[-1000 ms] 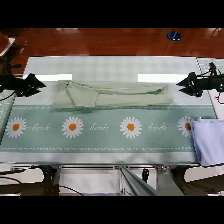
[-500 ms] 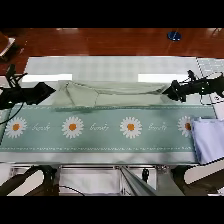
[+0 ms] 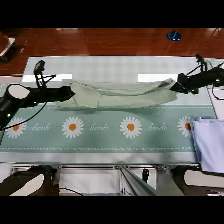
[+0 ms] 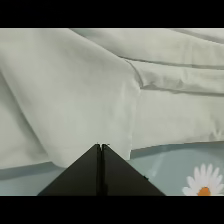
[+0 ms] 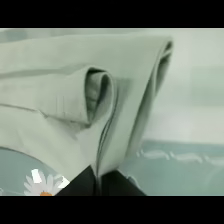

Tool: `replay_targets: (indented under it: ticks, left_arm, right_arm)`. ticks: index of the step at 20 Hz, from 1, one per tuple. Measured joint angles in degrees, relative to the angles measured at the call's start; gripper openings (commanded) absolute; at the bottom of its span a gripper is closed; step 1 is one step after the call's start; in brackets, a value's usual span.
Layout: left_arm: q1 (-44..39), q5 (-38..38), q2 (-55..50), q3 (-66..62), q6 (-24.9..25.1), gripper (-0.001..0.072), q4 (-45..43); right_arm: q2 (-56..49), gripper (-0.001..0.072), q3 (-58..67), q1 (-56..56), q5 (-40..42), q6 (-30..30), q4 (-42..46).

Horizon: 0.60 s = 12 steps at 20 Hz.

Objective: Fold the shirts.

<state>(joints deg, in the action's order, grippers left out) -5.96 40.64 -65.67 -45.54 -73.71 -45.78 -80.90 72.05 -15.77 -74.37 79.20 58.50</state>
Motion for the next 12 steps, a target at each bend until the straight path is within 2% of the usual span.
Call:
replay_targets:
  ticks: [5, 8, 12]
  left_arm:
    - [-13.1, -4.8, -9.0, -7.2, 0.2, 0.0025, 3.5]
    - [-20.8, -3.8, -18.0, -16.4, -0.2, 0.0025, 4.3]
    - [-29.5, 0.3, -31.8, -31.7, -4.2, 0.0025, 4.5]
  right_arm:
    - [20.1, 0.0019, -8.2, 0.2, -1.7, 0.3, 2.1]
    - [30.0, 0.0019, -12.0, 0.2, -3.5, 1.0, 0.5]
    - [38.4, 0.0019, -13.8, 0.2, -5.4, 2.1, -1.9]
